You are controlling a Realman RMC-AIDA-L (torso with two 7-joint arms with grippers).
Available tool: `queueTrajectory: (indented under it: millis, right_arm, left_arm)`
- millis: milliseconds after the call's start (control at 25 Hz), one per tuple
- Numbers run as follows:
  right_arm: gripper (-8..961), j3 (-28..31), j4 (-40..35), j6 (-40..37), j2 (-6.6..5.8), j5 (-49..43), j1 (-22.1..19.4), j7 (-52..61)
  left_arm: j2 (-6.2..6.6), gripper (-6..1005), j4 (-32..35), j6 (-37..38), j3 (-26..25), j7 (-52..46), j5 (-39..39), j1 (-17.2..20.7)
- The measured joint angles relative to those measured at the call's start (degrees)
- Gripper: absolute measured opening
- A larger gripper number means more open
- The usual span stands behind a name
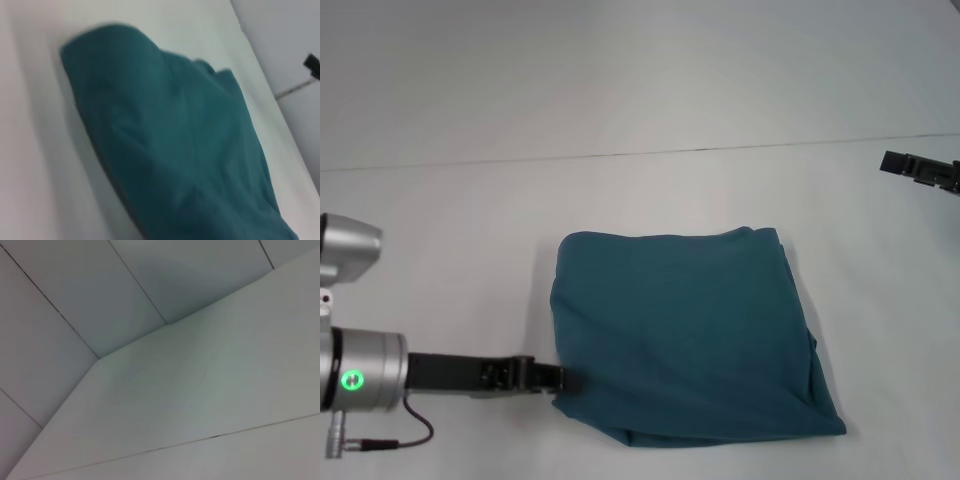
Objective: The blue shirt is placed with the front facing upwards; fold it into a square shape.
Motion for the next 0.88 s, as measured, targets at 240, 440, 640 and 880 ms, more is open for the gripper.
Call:
queueTrajectory:
  millis: [240,440,640,880]
  right_arm:
    - [929,0.1,0.0,-0.1,-0.17,0.0,0.1,0.0]
    - [930,0.3,-0.3,-0.5,-0.22,0.1,0.1,-0.2]
    - [930,0.0,-0.5,-3.1,-0.22,0.1,0.1,-3.5]
    - [929,-1.3,-0.7,-12.0,-0.15,-0.3,0.6,-12.8]
  left_arm:
    - [1.60,276,3.1,-0.3,-3.6,-0.2,0.4,0.7]
    - [2.73,448,6.1,0.2,-8.5,1.1,-0.3,0.9]
    - [1.66,733,6.4,1.6,-8.5,7.1,-4.6,0.4]
    - [-0.53,879,6.4,4.9,-8.4,19.7,-9.1,0.0]
